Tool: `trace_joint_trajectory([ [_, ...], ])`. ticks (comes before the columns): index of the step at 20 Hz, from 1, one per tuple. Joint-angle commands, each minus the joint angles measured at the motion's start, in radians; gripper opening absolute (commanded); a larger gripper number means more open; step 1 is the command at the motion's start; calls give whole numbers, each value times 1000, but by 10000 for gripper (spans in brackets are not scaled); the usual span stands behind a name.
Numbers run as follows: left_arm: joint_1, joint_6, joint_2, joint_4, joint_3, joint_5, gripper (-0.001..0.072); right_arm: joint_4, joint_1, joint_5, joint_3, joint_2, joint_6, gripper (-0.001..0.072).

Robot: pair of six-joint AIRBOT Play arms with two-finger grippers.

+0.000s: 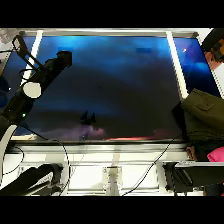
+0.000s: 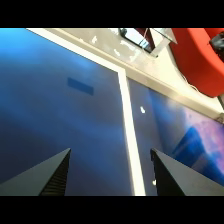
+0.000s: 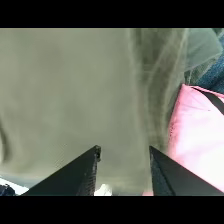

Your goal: Fold the clothes and pants, and hang the long-sleeved shirts on hangers.

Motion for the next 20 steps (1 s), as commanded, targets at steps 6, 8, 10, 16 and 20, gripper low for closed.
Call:
trace_joint_trajectory([
  [6, 8, 2, 5, 40, 2, 4, 465, 443, 7, -26, 42, 31, 40, 31],
  [8, 19, 30, 30, 143, 2, 3, 98, 792, 66, -26, 42, 31, 23, 24],
  [10, 21, 69, 87, 247, 3, 4, 13, 1040, 177, -24, 42, 37, 6, 24],
  [16, 42, 69, 378, 266, 3, -76, 12, 1133, 598, -98, 42, 76, -2, 24],
  [20, 43, 69, 572, 266, 3, -83, 13, 1132, 760, -166, 42, 76, -2, 25],
])
